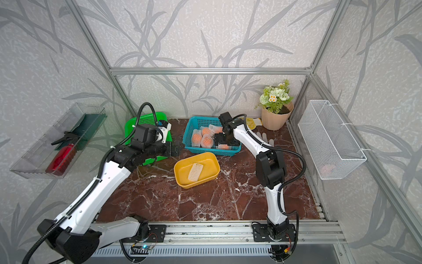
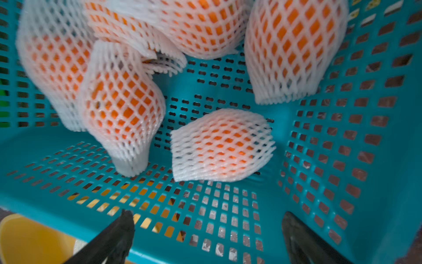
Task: Remove foam nets from oranges
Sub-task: Pick up the orange from the basket.
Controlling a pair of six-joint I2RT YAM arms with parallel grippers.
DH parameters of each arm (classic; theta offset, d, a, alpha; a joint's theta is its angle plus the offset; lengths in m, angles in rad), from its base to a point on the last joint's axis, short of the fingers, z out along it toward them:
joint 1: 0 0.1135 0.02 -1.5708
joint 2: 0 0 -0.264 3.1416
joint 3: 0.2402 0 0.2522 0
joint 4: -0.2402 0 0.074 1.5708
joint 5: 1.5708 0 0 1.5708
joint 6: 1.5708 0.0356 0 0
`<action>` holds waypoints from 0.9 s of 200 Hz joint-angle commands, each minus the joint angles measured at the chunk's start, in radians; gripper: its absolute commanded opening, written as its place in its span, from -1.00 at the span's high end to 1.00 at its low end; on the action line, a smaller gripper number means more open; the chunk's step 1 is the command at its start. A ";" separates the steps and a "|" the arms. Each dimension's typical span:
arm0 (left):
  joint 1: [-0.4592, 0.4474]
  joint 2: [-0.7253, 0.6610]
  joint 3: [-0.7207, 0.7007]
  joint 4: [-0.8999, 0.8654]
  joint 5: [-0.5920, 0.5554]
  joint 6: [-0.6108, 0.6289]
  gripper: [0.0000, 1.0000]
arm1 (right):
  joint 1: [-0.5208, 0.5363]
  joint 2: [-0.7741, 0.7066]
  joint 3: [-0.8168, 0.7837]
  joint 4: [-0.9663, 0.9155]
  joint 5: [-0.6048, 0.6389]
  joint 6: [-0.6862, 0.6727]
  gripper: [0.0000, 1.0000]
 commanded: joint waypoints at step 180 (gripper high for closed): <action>-0.068 -0.346 -0.161 0.033 -0.002 0.056 -0.98 | 0.018 0.202 0.266 -0.117 0.143 -0.031 -0.34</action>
